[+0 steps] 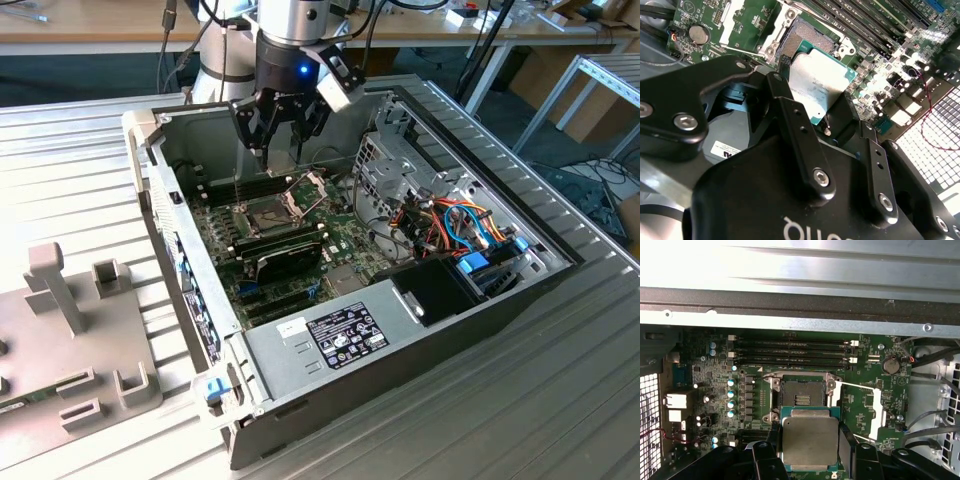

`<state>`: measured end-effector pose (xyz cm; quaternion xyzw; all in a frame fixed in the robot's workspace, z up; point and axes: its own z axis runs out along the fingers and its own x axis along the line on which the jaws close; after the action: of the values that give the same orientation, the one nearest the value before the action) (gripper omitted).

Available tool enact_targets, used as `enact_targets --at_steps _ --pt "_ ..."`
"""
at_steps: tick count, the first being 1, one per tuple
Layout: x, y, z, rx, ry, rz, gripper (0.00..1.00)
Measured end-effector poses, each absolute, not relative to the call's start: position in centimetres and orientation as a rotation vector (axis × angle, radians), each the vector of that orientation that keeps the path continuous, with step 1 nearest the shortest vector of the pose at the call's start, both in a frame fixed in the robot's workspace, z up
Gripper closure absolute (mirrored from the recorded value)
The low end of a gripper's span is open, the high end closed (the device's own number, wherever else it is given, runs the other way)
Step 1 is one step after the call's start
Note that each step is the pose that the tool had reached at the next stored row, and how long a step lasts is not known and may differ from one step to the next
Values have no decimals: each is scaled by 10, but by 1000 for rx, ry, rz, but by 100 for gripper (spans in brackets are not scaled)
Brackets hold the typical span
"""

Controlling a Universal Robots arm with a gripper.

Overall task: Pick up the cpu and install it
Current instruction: 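Place the cpu into insertion slot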

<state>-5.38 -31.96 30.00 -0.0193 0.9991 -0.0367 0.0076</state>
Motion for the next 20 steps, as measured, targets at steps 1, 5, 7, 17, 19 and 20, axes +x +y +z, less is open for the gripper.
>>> enact_targets --at_steps 1,5,7,17,19,20 --pt "-54 -320 300 -60 3124 -115 45" --pt "-54 -320 300 -60 3124 -115 45" --pt "-54 -320 300 -52 3124 -115 45" --pt "-54 -320 297 229 3123 -117 45" --pt "-54 -320 297 287 3119 -117 45" --pt "-54 -320 297 321 3117 -117 45"
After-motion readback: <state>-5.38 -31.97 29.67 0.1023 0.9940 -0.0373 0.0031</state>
